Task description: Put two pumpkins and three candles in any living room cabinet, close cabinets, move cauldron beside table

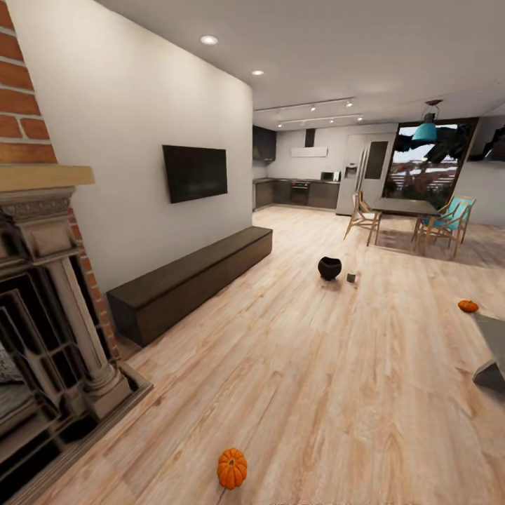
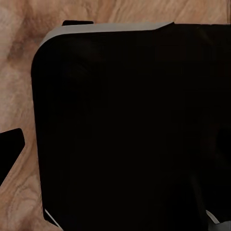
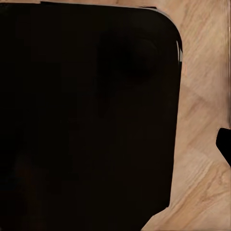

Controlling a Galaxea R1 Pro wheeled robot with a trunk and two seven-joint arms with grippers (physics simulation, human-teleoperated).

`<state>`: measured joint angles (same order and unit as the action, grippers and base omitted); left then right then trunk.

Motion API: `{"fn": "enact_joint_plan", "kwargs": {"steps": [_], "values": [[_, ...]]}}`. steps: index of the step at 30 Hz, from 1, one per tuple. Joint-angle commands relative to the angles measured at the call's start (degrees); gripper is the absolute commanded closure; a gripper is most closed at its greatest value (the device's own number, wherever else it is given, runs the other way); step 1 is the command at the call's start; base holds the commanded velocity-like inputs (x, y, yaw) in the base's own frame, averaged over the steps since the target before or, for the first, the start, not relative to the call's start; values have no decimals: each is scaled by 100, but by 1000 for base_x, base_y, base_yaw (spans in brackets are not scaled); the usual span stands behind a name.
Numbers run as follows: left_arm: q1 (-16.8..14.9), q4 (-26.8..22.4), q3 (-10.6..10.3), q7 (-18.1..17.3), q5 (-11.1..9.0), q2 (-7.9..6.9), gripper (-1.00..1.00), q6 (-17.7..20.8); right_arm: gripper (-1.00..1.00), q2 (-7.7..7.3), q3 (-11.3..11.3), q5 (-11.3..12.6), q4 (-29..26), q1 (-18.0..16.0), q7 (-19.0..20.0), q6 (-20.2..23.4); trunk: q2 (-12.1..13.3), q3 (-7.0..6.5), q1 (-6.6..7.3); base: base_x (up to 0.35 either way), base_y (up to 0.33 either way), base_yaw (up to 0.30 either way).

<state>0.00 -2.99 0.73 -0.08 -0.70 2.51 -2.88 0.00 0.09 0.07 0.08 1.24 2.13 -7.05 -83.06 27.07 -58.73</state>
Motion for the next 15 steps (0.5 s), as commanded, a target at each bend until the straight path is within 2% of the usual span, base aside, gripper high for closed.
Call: {"fn": "enact_joint_plan", "kwargs": {"steps": [1, 4, 10, 15], "values": [[0, 0, 8, -1, -8, 5, -100, -18, -100, 0, 2, 2, 1, -1, 19, -29, -2, 7, 0, 0, -217, -290], [0, 3, 10, -1, -9, 35, -100, -31, -100, 0, 0, 0, 4, -1, 17, -148, -2, 15, 0, 0, -89, -290], [0, 39, 4, -1, -32, 44, -100, -461, -100, 0, 0, -6, 10, -1, 15, -197, -2, 31, 0, 0, -14, -290], [0, 43, 2, -1, -36, 34, -100, -522, -100, 0, 0, -5, 24, -1, 9, -212, -2, 47, 0, 0, -1, -227]]}}
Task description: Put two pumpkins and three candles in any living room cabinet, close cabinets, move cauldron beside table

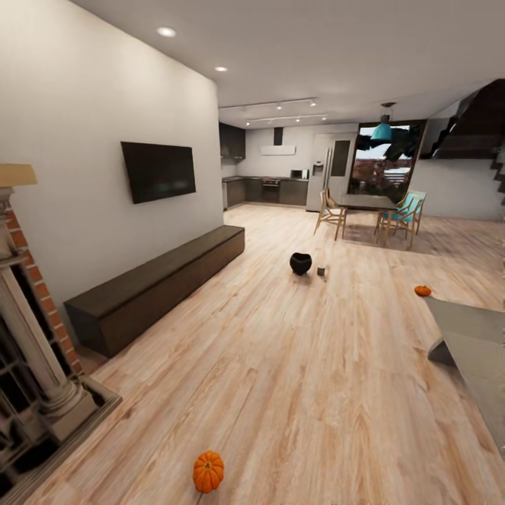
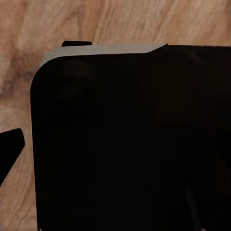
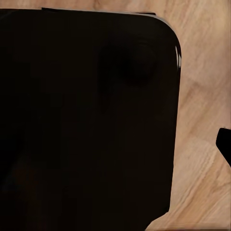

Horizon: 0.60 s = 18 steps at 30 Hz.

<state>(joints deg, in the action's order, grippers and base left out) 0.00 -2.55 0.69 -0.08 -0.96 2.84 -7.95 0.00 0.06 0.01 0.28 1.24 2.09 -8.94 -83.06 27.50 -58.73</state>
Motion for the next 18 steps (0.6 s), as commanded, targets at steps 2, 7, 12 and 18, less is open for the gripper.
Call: {"fn": "enact_joint_plan", "kwargs": {"steps": [2, 7, 12, 18], "values": [[0, 0, 4, 1, -6, 11, -100, -14, -100, 0, 3, 5, 16, -1, 12, -26, -2, 6, 0, 0, 0, -66], [0, 4, 2, 8, -8, 9, -100, -6, -100, 0, 3, 4, 28, -1, 9, -28, -2, 8, 0, 87, 0, -144], [5, 68, -2, 15, 6, 8, -100, -12, -100, 0, 3, 0, 33, -1, 7, -25, -2, 8, 0, 299, -19, -273], [8, 78, -15, 41, 23, 19, -100, -17, -100, 0, 3, -1, 34, -1, 8, -26, -2, 8, 0, 294, -172, -289]]}}
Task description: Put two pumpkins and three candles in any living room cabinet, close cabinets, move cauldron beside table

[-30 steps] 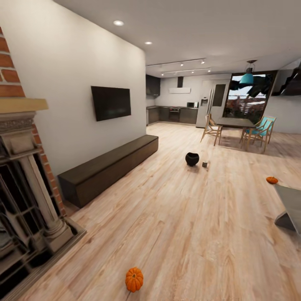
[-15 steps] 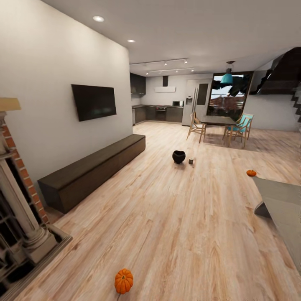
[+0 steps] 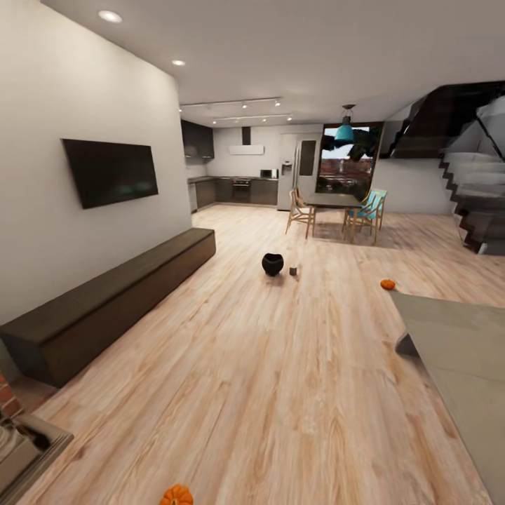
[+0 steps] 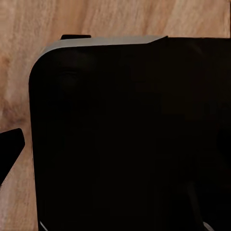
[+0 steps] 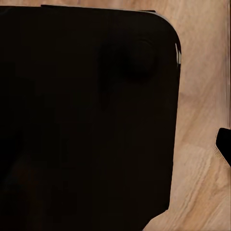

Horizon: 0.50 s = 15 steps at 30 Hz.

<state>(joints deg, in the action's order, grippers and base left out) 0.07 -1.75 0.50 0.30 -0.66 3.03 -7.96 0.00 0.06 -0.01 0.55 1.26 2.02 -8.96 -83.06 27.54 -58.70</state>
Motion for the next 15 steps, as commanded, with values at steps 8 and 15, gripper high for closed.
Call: {"fn": "enact_joint_plan", "kwargs": {"steps": [8, 15], "values": [[0, -1, -2, 5, -1, -5, -100, -21, -100, -5, 3, 22, 6, -3, 13, -34, -2, 4, -3, 99, -66, -267], [1, -1, -5, 5, 8, -14, -100, -22, -100, -1, 7, 27, -2, -3, 10, -32, -2, 4, -3, 253, -93, -46]]}}
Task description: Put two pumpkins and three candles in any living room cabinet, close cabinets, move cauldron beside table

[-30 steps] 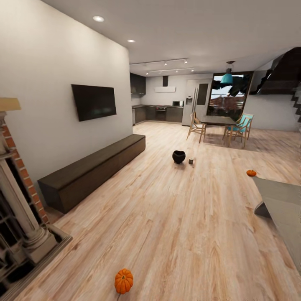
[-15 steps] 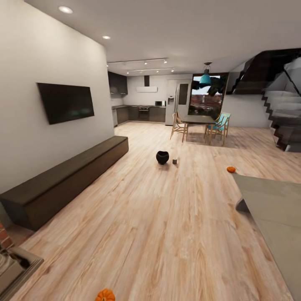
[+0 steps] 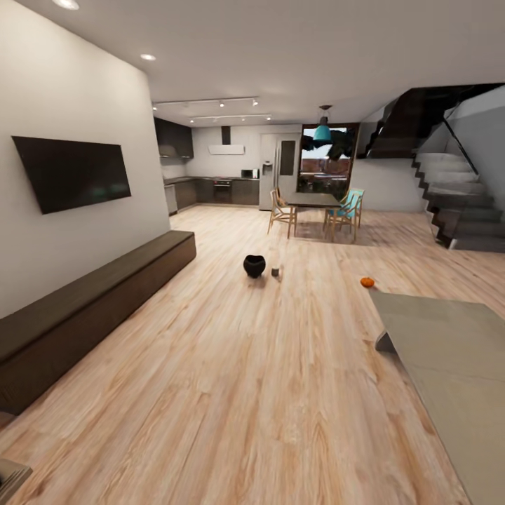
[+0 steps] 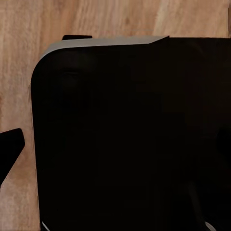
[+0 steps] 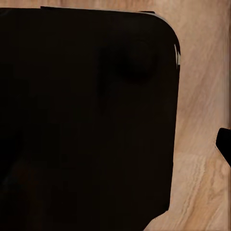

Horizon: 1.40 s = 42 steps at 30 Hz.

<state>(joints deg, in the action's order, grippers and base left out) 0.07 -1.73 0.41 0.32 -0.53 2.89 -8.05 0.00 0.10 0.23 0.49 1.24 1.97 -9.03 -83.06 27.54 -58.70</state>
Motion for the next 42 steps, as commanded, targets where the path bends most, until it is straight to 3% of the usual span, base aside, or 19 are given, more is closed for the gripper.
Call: {"fn": "enact_joint_plan", "kwargs": {"steps": [1, 28, 42], "values": [[-2, -3, 3, 3, -1, 1, -100, -13, -100, 0, 5, 4, 6, -1, 15, -23, -2, 4, -3, 313, -60, -6], [-2, -10, 3, -5, 13, 4, -100, -13, -100, 0, -10, -48, -9, -1, 23, -28, -2, 1, -3, 285, -104, -83], [-1, -9, 3, -5, 5, 5, -100, -13, -100, 0, -16, -58, -17, -1, 17, -32, -2, 5, -3, 318, -137, 31]]}}
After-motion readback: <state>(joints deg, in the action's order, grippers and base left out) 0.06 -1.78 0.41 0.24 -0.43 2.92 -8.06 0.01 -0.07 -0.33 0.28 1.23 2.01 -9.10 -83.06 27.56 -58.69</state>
